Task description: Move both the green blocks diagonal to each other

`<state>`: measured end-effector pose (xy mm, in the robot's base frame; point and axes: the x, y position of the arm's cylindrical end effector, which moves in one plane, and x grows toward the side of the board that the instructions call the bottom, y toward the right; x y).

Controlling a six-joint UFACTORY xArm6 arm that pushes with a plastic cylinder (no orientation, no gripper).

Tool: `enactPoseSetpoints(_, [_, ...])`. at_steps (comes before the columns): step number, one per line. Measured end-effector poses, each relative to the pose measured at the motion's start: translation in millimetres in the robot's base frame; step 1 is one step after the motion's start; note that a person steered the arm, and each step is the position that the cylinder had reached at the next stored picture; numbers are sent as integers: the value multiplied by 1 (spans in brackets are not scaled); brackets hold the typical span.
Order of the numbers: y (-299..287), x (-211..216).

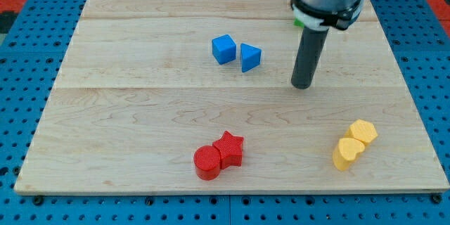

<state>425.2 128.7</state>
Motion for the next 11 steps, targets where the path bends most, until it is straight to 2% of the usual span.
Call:
enactPoseSetpoints(2, [124, -127])
enactPoseSetpoints(3, [123, -188])
enactPoseSetpoints(4, [87, -212])
enactPoseSetpoints(5, [55, -225])
enactPoseSetpoints(6, [27, -176])
enactPoseSetpoints(7, [65, -147])
enactPoseSetpoints(8, [-14, -129])
enactPoseSetpoints(9, [-55, -158])
enactPoseSetpoints(10, [6, -148])
enactPoseSetpoints(11, [-8, -184])
